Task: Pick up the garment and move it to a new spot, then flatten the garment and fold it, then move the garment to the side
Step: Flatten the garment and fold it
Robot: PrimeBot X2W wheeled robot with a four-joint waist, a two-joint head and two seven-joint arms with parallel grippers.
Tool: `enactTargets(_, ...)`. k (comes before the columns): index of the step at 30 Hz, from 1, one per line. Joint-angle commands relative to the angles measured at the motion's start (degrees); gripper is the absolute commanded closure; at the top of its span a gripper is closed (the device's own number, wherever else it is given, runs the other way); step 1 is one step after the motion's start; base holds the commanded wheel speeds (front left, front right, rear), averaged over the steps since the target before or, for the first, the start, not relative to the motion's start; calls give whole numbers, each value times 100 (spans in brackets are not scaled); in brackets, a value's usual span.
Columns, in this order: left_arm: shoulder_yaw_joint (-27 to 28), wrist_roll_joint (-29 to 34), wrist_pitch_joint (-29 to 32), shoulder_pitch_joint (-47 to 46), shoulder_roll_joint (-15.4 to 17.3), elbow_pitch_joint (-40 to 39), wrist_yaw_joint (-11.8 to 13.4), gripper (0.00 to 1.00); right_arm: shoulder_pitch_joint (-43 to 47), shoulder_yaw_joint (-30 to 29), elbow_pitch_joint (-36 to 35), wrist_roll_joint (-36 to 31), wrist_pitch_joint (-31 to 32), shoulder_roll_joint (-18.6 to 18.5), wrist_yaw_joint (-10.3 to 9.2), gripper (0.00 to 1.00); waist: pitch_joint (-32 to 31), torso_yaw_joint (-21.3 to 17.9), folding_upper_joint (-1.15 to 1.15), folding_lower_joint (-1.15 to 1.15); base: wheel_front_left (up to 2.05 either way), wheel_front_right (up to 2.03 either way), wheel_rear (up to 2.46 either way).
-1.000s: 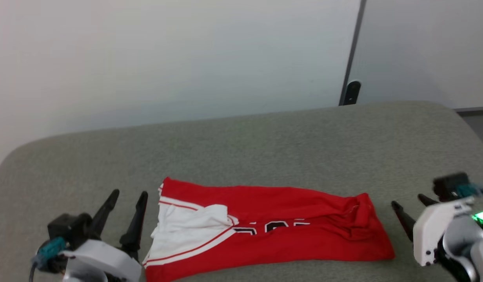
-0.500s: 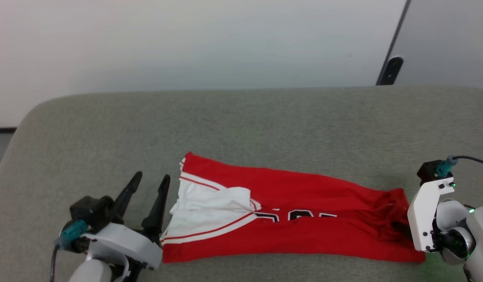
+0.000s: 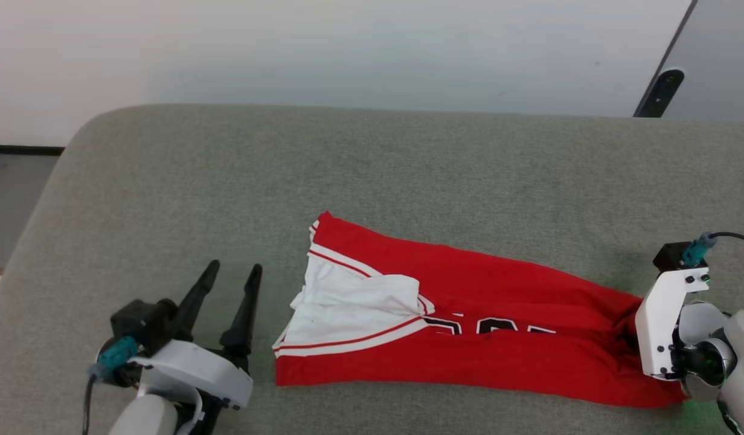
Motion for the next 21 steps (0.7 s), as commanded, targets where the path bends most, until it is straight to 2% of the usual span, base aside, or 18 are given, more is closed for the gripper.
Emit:
enactTargets(1, 39, -27, -41, 5, -20, 26, -20, 0, 218, 118, 153, 91, -28, 100, 1, 100, -34, 25, 0, 0, 0, 0, 0)
enactTargets(14, 256, -104, -86, 146, 69, 99, -28, 0, -99, 96, 422, 388, -509, -652, -9, 100, -217, 76, 0, 0, 0, 0, 0)
enactTargets(21, 353, -173, -90, 290, 123, 114, 34, 0, -318, 129, 348, 598, -359, -758, -4, 100, -422, -33, 0, 0, 0, 0, 0)
